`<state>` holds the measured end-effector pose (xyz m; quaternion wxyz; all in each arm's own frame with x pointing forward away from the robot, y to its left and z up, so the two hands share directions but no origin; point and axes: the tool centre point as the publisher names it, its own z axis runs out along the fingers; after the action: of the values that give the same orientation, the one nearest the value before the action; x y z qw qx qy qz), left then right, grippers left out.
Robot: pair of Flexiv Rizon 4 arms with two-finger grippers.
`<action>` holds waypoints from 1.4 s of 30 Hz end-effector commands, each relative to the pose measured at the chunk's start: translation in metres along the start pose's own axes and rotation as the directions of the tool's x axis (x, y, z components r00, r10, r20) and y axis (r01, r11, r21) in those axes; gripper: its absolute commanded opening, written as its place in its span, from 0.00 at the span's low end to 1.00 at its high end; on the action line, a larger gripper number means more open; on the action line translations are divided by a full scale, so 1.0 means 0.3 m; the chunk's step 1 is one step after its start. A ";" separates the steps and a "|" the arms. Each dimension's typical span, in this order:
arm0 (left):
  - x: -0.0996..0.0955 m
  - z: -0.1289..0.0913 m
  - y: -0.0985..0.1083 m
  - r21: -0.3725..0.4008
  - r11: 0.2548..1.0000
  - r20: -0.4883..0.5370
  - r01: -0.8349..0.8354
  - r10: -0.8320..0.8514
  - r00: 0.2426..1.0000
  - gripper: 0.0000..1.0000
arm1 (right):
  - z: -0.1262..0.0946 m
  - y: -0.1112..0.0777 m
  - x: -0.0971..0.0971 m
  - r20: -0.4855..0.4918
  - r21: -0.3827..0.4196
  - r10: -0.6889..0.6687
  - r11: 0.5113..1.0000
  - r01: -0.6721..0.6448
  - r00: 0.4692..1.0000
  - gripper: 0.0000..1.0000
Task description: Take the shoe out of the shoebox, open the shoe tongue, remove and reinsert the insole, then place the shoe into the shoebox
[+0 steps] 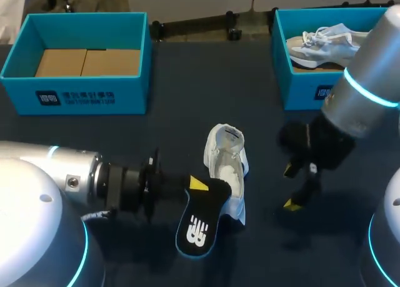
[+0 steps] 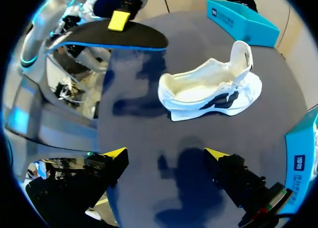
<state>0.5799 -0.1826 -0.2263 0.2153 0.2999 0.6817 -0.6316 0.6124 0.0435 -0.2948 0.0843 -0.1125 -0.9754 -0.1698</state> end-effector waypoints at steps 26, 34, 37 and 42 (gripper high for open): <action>0.073 0.053 0.036 0.041 0.995 -0.001 0.087 -0.087 0.996 0.00 | 0.198 0.094 -0.017 0.129 0.075 -0.003 0.997 -0.007 0.992 1.00; 0.076 0.066 0.063 0.060 0.995 0.036 0.082 -0.084 0.996 0.00 | 0.217 0.099 -0.064 0.132 0.092 -0.013 0.996 0.000 0.991 1.00; 0.072 0.074 0.068 0.068 0.994 0.039 0.085 -0.087 0.995 0.00 | 0.220 0.093 -0.085 0.126 0.086 -0.019 0.996 0.008 0.992 1.00; 0.070 0.088 0.078 0.072 0.994 0.059 0.082 -0.086 0.995 0.00 | 0.226 0.096 -0.097 0.122 0.086 -0.022 0.996 0.011 0.992 1.00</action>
<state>0.5767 -0.1990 -0.2563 0.1956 0.2621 0.6661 -0.6703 0.6359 0.0830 -0.3500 0.0255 -0.1114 -0.9857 -0.1238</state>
